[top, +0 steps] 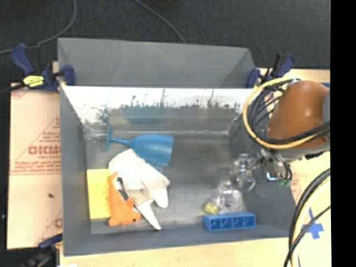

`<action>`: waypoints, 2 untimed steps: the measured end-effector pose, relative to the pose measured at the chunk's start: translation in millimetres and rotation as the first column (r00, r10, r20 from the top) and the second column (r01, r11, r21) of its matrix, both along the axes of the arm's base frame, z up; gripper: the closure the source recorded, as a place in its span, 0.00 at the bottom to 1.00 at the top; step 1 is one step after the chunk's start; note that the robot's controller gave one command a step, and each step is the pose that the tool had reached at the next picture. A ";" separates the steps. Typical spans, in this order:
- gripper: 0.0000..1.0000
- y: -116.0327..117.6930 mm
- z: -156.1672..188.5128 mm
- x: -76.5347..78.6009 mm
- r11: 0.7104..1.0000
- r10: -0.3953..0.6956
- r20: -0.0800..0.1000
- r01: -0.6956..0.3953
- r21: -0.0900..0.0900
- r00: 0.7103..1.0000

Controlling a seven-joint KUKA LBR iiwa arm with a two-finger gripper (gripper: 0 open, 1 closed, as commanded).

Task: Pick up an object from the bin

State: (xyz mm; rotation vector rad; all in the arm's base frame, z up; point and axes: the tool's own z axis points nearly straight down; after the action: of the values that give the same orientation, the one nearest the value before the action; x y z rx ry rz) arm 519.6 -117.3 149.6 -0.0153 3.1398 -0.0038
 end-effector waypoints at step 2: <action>0.00 0.0 0.0 0.0 1.000 0.001 0.000 -0.001 0.000 1.000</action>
Offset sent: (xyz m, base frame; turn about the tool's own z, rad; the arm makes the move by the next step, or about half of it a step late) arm 0.0000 0.0000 0.0000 0.0000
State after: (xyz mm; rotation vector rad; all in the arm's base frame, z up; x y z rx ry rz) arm 519.6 -117.4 149.6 -0.0161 3.1398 -0.0039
